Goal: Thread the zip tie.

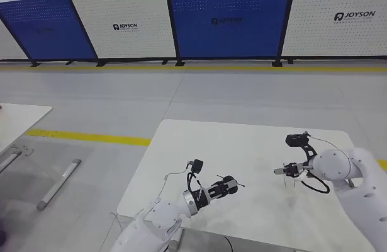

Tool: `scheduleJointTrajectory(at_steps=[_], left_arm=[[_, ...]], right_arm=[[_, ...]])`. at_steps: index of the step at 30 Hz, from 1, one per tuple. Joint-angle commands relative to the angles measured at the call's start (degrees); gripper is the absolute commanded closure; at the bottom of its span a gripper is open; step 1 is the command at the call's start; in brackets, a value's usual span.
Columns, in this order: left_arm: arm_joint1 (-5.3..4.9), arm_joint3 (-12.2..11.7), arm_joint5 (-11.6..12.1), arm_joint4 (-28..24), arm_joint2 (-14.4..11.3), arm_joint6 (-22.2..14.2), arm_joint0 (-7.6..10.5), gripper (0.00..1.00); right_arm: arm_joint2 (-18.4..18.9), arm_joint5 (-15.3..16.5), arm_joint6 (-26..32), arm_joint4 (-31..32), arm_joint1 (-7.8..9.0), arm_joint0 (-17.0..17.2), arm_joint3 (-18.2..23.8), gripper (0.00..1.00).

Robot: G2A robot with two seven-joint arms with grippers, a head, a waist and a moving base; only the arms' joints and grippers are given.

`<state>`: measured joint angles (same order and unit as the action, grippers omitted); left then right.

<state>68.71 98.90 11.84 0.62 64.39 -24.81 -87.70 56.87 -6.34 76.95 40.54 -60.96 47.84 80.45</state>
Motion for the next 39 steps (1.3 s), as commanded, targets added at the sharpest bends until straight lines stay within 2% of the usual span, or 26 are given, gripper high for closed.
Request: scheduleJointTrajectory(at_steps=[1, 4, 7, 9, 13, 14, 15, 17, 23, 33, 39], left_arm=[[0.00, 0.0, 0.0, 0.0, 0.0, 0.0, 0.00, 1.00], [0.00, 0.0, 0.0, 0.0, 0.0, 0.0, 0.00, 1.00], [0.00, 0.0, 0.0, 0.0, 0.0, 0.0, 0.00, 1.00], [0.00, 0.0, 0.0, 0.0, 0.0, 0.0, 0.00, 1.00], [0.00, 0.0, 0.0, 0.0, 0.0, 0.0, 0.00, 1.00], [0.00, 0.0, 0.0, 0.0, 0.0, 0.0, 0.00, 1.00], [0.00, 0.0, 0.0, 0.0, 0.0, 0.0, 0.00, 1.00], [0.00, 0.0, 0.0, 0.0, 0.0, 0.0, 0.00, 1.00], [0.00, 0.0, 0.0, 0.0, 0.0, 0.0, 0.00, 1.00], [0.00, 0.0, 0.0, 0.0, 0.0, 0.0, 0.00, 1.00], [0.00, 0.0, 0.0, 0.0, 0.0, 0.0, 0.00, 1.00]], right_arm=[[0.0, -0.2, -0.5, 0.0, 0.01, 0.0, 0.0, 0.00], [0.0, -0.2, -0.5, 0.0, 0.01, 0.0, 0.0, 0.00], [-0.3, 0.0, -2.9, 1.8, 0.07, 1.3, 0.3, 0.00], [0.6, -0.5, -3.3, 0.2, 0.06, 1.1, -0.6, 0.00], [2.1, 0.8, -3.3, -1.5, 0.18, 0.4, -2.3, 0.00], [2.4, 0.9, -3.3, -1.8, 0.22, 0.4, -2.3, 0.23], [2.6, 1.0, -3.2, -1.9, 0.27, 0.3, -2.4, 0.38], [3.0, 0.6, -2.9, -1.5, 0.37, 0.3, -2.3, 0.52], [1.8, -2.5, -1.6, 0.7, 0.11, -0.6, -3.3, 0.52], [-2.4, -3.7, -0.3, -0.6, -1.80, -5.6, -12.5, 0.55], [-4.7, -3.5, -0.6, -1.6, -3.08, -8.1, -17.5, 0.62]])
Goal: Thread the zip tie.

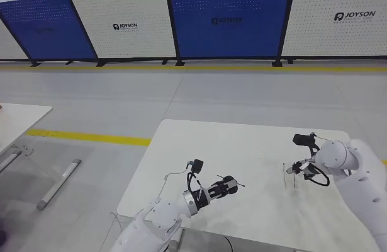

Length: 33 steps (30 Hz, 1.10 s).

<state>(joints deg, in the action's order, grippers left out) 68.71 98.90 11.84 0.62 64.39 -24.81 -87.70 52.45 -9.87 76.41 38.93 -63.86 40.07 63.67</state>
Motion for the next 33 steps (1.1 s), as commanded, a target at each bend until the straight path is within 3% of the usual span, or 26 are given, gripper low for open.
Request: scheduleJointTrajectory(at_steps=[1, 6, 21, 33], left_arm=[[0.00, 0.0, 0.0, 0.0, 0.0, 0.0, 0.00, 1.00], [0.00, 0.0, 0.0, 0.0, 0.0, 0.0, 0.00, 1.00], [0.00, 0.0, 0.0, 0.0, 0.0, 0.0, 0.00, 1.00], [0.00, 0.0, 0.0, 0.0, 0.0, 0.0, 0.00, 1.00]], right_arm=[[-0.7, 0.0, -0.2, -0.1, -0.39, -0.7, -1.4, 0.62], [-2.3, 0.0, -0.1, -0.5, -1.28, -2.0, -4.4, 0.69], [-6.1, 0.4, -1.1, -1.3, -3.98, -5.5, -13.0, 0.73], [-10.2, 0.9, -1.8, -1.7, -7.42, -9.7, -21.6, 0.76]])
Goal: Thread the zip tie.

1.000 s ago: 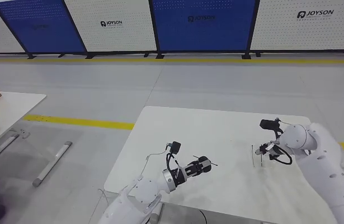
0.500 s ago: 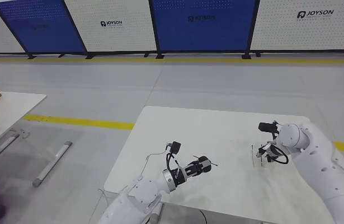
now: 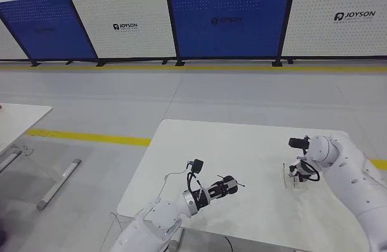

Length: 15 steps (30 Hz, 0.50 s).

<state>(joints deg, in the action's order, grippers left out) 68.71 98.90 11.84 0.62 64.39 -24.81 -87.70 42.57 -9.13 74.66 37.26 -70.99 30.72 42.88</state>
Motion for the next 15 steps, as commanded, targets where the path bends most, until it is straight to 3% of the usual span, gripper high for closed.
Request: scheduleJointTrajectory(at_steps=[1, 8, 11, 12, 15], left_arm=[[0.00, 0.0, 0.0, 0.0, 0.0, 0.0, 0.00, 1.00], [0.00, 0.0, 0.0, 0.0, 0.0, 0.0, 0.00, 1.00], [0.00, 0.0, 0.0, 0.0, 0.0, 0.0, 0.00, 1.00], [0.00, 0.0, 0.0, 0.0, 0.0, 0.0, 0.00, 1.00], [0.00, 0.0, 0.0, 0.0, 0.0, 0.0, 0.00, 1.00]], right_arm=[[-0.6, 0.3, -0.2, -0.1, -0.58, -0.6, -1.4, 0.76], [-2.7, 1.5, -0.7, -0.4, -2.83, -2.8, -6.9, 0.77], [-3.4, 2.0, -1.1, -0.7, -3.75, -3.6, -9.0, 0.89], [-3.5, 2.1, -1.2, -0.7, -4.00, -3.8, -9.6, 0.99], [-3.9, 2.6, -1.7, -0.9, -4.73, -4.5, -11.3, 1.00]])
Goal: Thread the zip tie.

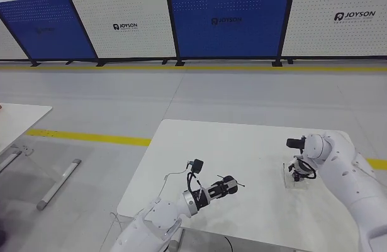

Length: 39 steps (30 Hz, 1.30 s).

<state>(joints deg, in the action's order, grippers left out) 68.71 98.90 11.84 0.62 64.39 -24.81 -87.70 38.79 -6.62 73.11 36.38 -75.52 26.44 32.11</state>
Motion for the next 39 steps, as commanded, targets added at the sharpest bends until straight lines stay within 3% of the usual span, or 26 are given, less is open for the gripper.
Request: scheduleJointTrajectory(at_steps=[1, 5, 10, 14, 20, 24, 28, 32, 35, 39], left_arm=[[0.00, 0.0, 0.0, 0.0, 0.0, 0.0, 0.00, 1.00], [0.00, 0.0, 0.0, 0.0, 0.0, 0.0, 0.00, 1.00], [0.00, 0.0, 0.0, 0.0, 0.0, 0.0, 0.00, 1.00], [0.00, 0.0, 0.0, 0.0, 0.0, 0.0, 0.00, 1.00], [0.00, 0.0, 0.0, 0.0, 0.0, 0.0, 0.00, 1.00], [0.00, 0.0, 0.0, 0.0, 0.0, 0.0, 0.00, 1.00], [0.00, 0.0, 0.0, 0.0, 0.0, 0.0, 0.00, 1.00], [0.00, 0.0, 0.0, 0.0, 0.0, 0.0, 0.00, 1.00], [0.00, 0.0, 0.0, 0.0, 0.0, 0.0, 0.00, 1.00], [0.00, 0.0, 0.0, 0.0, 0.0, 0.0, 0.00, 1.00]], right_arm=[[-0.3, 0.2, -0.4, 0.2, -0.44, -0.4, -1.1, 1.00], [-0.4, 1.0, -1.8, 0.5, -0.90, -0.6, -2.0, 1.00], [0.6, 3.2, -2.8, 0.8, -0.21, 0.2, -0.6, 1.00], [2.0, 5.1, -2.0, 1.5, 1.21, 1.7, 2.8, 1.00], [7.2, 6.7, -1.5, 2.5, 5.04, 6.6, 12.2, 1.00], [14.0, 6.8, -2.2, 2.8, 8.73, 12.5, 21.9, 1.00], [25.7, 9.3, -7.0, 0.2, 12.89, 23.2, 36.3, 1.00], [35.4, 13.2, -12.2, -3.2, 15.33, 33.3, 45.9, 1.00], [41.4, 16.5, -15.7, -7.5, 16.38, 39.8, 50.5, 1.00], [42.5, 17.5, -15.7, -8.7, 16.56, 40.9, 51.0, 1.00]])
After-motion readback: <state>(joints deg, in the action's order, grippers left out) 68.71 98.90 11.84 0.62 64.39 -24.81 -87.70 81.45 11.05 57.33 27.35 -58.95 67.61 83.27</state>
